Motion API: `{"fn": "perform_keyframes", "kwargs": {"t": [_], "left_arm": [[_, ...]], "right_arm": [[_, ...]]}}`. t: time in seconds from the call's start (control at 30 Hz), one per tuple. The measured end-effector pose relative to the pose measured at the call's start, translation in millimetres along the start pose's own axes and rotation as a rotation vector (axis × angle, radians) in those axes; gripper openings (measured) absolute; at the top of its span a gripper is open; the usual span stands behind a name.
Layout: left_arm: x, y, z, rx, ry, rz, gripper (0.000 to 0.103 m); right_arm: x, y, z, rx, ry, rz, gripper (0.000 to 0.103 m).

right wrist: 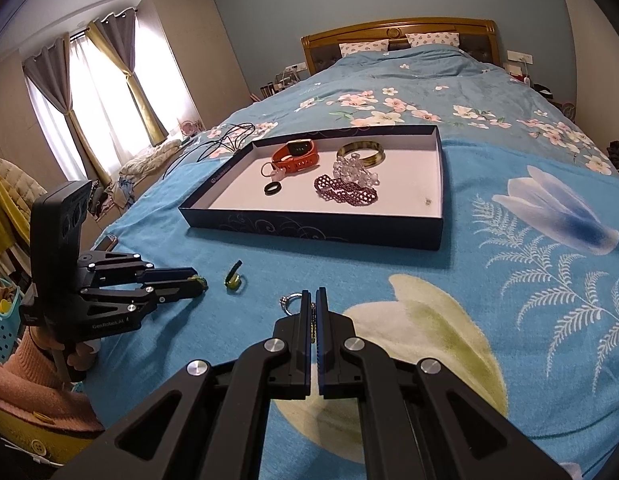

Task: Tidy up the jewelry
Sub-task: 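Carry the pendant and yellow-green ring over the box with both grippers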

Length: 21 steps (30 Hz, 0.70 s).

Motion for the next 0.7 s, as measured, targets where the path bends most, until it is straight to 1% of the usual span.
{"fn": "perform_keyframes", "kwargs": {"t": [0.3,0.4,0.7], "left_arm": [[7.2,3.2,1.6,0.012,0.010,-0.026,0.017],[12.0,7.2,4.2,0.023,0.010,-0.044,0.017],[21.8,16.7,8.6,0.035,0.012,-0.081,0.017]], "right_arm": [[-2.4,11.3,4.6,0.011,0.016,-0.022,0.001],[-2.7,15.0,5.0,0.005,0.032,-0.031,0.001],[-6.0,25.7,5.4,0.007,0.043,-0.045,0.001]]}}
Point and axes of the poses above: each gripper's, at about its wrist camera, not at the fingertips, and x roughly against the way its jaws point, z to its left, y to its top, the point moved 6 cm from there along -x, roughly the way its jaws point, and after that the axes turned 9 degrees about y, right-handed, at the moved point
